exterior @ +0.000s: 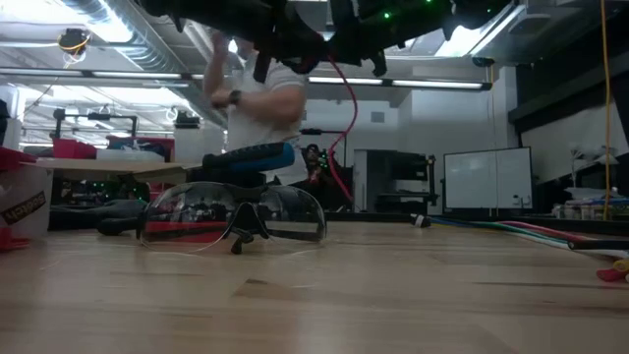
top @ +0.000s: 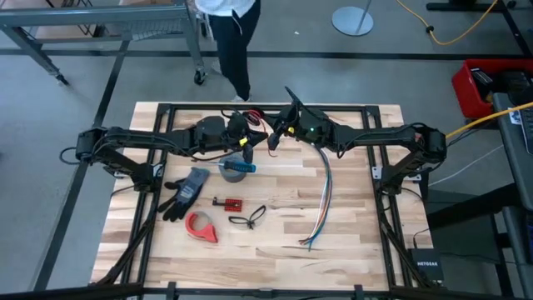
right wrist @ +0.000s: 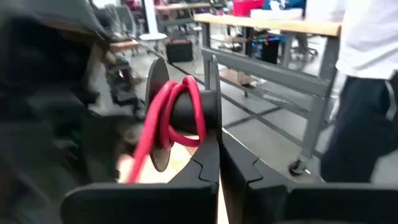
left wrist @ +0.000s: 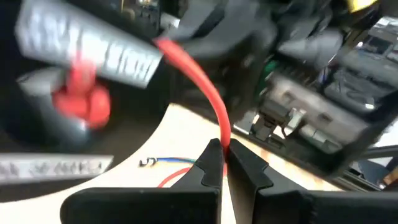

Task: Coil cords
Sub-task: Coil the red wire into the black spool

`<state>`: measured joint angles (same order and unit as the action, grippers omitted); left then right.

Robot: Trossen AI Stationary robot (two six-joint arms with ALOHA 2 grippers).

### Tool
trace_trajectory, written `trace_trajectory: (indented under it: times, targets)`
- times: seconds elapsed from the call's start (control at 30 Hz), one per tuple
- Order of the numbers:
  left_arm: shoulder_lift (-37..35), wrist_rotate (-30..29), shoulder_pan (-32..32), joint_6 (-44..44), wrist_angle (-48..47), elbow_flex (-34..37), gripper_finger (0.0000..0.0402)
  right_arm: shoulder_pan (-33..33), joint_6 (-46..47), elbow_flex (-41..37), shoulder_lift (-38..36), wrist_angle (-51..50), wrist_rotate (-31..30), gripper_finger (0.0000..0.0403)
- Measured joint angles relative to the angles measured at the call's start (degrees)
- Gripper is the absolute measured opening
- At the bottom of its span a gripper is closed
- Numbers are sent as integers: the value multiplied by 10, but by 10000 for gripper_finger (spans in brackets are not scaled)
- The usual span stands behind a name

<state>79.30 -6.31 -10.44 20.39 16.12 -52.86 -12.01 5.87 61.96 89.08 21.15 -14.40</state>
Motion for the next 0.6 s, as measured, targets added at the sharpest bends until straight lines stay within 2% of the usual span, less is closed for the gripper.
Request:
trace_trajectory:
  times: [0.23,0.6]
  targets:
    - [4,2,1,-9,-6,0,0,0,1,0,-1,51,17,1]
    - [1,-2,0,-28,-63,-1,0,0,-7,-1,-49,-9,19,1]
